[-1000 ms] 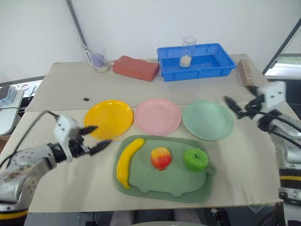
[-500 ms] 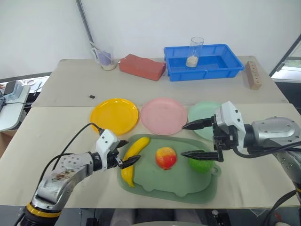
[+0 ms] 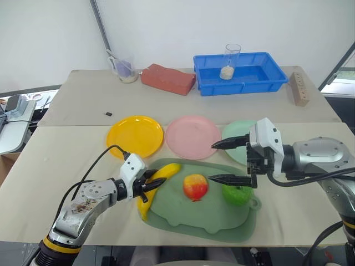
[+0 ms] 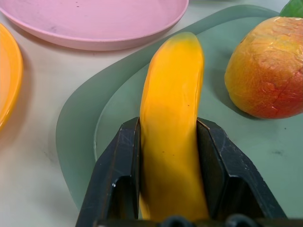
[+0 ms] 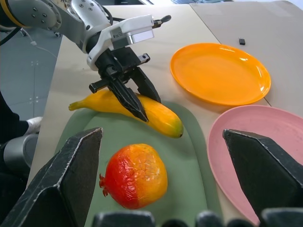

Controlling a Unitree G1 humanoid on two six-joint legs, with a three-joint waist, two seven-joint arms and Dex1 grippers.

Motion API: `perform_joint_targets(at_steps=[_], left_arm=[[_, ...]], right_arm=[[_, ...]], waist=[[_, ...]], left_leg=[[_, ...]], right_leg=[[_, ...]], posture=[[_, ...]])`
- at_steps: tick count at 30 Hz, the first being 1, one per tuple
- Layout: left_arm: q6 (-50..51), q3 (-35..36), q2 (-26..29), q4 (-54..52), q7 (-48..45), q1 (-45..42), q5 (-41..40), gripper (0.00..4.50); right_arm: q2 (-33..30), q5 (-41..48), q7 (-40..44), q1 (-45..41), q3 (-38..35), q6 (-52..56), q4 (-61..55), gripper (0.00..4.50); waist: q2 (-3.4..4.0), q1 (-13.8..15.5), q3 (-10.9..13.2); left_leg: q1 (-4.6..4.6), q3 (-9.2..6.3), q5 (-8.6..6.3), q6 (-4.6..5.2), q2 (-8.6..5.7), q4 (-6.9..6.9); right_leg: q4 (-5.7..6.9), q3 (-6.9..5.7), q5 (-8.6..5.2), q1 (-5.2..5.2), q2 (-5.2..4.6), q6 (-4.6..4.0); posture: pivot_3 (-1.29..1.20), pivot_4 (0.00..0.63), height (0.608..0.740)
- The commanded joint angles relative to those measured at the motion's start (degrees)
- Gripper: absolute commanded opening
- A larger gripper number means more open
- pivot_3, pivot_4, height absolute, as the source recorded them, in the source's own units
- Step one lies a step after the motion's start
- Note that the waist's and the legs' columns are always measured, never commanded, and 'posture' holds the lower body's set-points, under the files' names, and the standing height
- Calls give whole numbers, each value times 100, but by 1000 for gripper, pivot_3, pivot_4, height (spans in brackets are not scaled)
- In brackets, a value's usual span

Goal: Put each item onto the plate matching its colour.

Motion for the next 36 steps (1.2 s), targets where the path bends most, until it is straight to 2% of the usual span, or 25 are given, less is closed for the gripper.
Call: perform_joint_targets(at_steps=[1,5,9,11,16,20,23,25,27,30,36], left_arm=[[31,488,142,44,2,52,-71,1177],[-195,1355,193,500,-191,-414,-443,1177],[-392,1571,358,1616,-150,-1238,-137,1177],[-577,1552,334,2544,3,-1964,104,1177],[-1109,1168,70,4034,156,-3055,747,1177],[-1418,934,-184,4790,-34,-3379,1009,1177],[-1715,875,-309,5249,-70,-3501,1163,1177],[-1975,878,-373,5457,-35,-3567,1264,2214],[-2079,985,-448,5487,-55,-3611,1192,2981],[-2075,1098,-441,5364,-204,-3639,1072,4483],[-1465,1248,21,4411,-832,-3669,686,4483]], right_arm=[[109,148,-120,-239,-139,36,-74,4500],[378,337,-404,-499,-193,241,-14,4500],[833,446,-883,-866,-123,405,34,4500],[1164,346,-1216,-1162,19,461,126,4500],[1697,-165,-1855,-1716,403,508,500,4500],[1874,-345,-1979,-1850,582,546,592,4500],[1896,-376,-1935,-1856,636,588,573,4500],[1891,-387,-1901,-1831,636,602,556,4500],[1877,-379,-1880,-1789,606,627,522,4500],[1792,-359,-1835,-1699,525,676,469,4500],[1176,-155,-1266,-1331,482,820,268,4500]], waist=[[0,-18,0],[-2,-16,1],[-3,9,1],[-4,8,1],[6,-2,-23],[9,4,-28],[10,3,-28],[10,2,-29],[10,-2,-29],[9,-11,-28],[4,-9,-25]], left_leg=[[0,0,0,0,0,0],[1,-2,0,0,4,0],[-3,-4,0,0,2,0],[-3,-4,0,0,1,2],[-9,-6,1,1,1,1],[-10,-6,3,4,5,-3],[-12,-18,5,7,19,-9],[-10,-37,5,7,30,-12],[-8,-56,4,7,30,-13],[-8,-57,3,6,30,-11],[-17,-57,3,6,30,-11]], right_leg=[[0,0,0,0,0,0],[11,-2,1,-6,5,1],[20,-9,1,-9,4,1],[21,-9,2,-8,4,2],[24,-8,19,-12,10,15],[50,-8,39,-18,21,57],[71,0,33,-30,51,58],[75,8,32,-34,77,56],[84,9,34,-39,87,52],[89,11,40,-47,88,43],[89,14,44,-56,88,38]], posture=[[0,150,740],[0,150,740],[0,150,740],[0,150,740],[0,150,740],[0,150,740],[0,150,740],[0,150,740],[0,150,740],[0,150,740],[0,150,740]])
